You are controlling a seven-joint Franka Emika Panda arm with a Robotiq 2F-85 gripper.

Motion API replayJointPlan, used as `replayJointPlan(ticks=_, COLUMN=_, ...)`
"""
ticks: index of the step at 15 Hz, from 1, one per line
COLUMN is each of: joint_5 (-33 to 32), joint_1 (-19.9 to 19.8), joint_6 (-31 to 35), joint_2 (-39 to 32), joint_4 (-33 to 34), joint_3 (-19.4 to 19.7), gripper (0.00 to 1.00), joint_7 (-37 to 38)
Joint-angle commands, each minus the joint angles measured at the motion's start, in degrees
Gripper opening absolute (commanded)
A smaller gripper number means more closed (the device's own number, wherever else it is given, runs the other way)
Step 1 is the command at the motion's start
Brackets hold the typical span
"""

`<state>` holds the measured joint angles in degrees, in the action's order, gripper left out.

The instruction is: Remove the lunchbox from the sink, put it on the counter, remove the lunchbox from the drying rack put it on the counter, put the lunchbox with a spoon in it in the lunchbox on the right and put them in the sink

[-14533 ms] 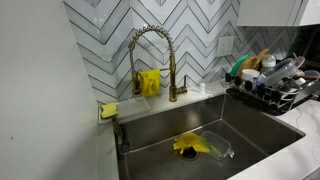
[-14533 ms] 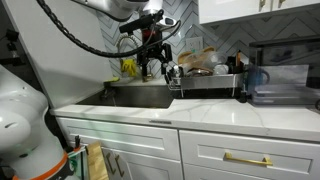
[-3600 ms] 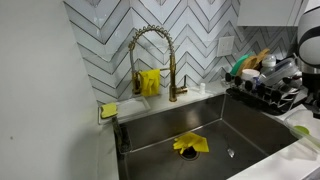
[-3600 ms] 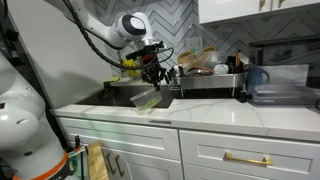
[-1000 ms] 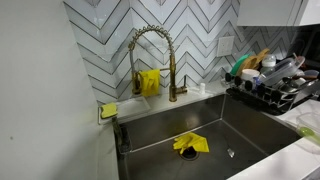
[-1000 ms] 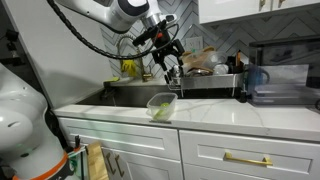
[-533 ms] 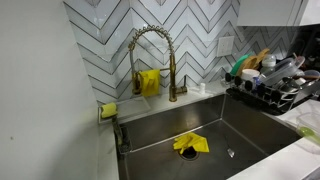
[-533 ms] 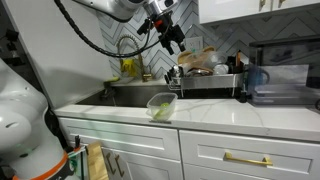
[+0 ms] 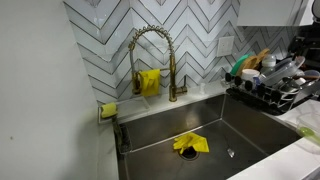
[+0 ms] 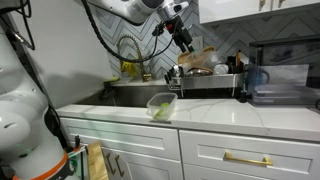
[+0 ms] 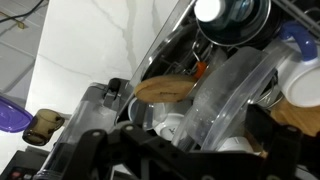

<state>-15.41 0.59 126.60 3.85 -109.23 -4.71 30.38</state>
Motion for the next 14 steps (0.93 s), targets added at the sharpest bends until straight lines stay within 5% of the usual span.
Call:
replayJointPlan(ticks=1, joint_5=-2.55, joint_1=0.84, joint_6=-0.29, joint_2=-5.88, joint_4=5.60, joint_3=-0.18, gripper=1.00, joint_7=4.51)
replayJointPlan(ticks=5, joint_5=-1.99, joint_1=2.10, joint_6=-1.28, joint_2=-9.70, joint_4=8.98, joint_3=0.74, gripper=0.96, joint_7=5.94)
replayJointPlan(ticks=6, joint_5=-1.76, joint_1=2.33, joint_6=-1.32, joint_2=-10.36, joint_4=9.53, joint_3=0.94, gripper=0.73, joint_7=5.97)
replayJointPlan(ticks=8, joint_5=-1.44, joint_1=2.81, joint_6=-1.91, joint_2=-11.18, joint_4=10.40, joint_3=1.26, gripper=0.70, joint_7=5.80)
replayJointPlan(ticks=14, joint_5=-2.90, joint_1=4.31, joint_6=-10.46, joint_2=-9.57, joint_4=11.41, joint_3=1.73, gripper=0.21, joint_7=9.29)
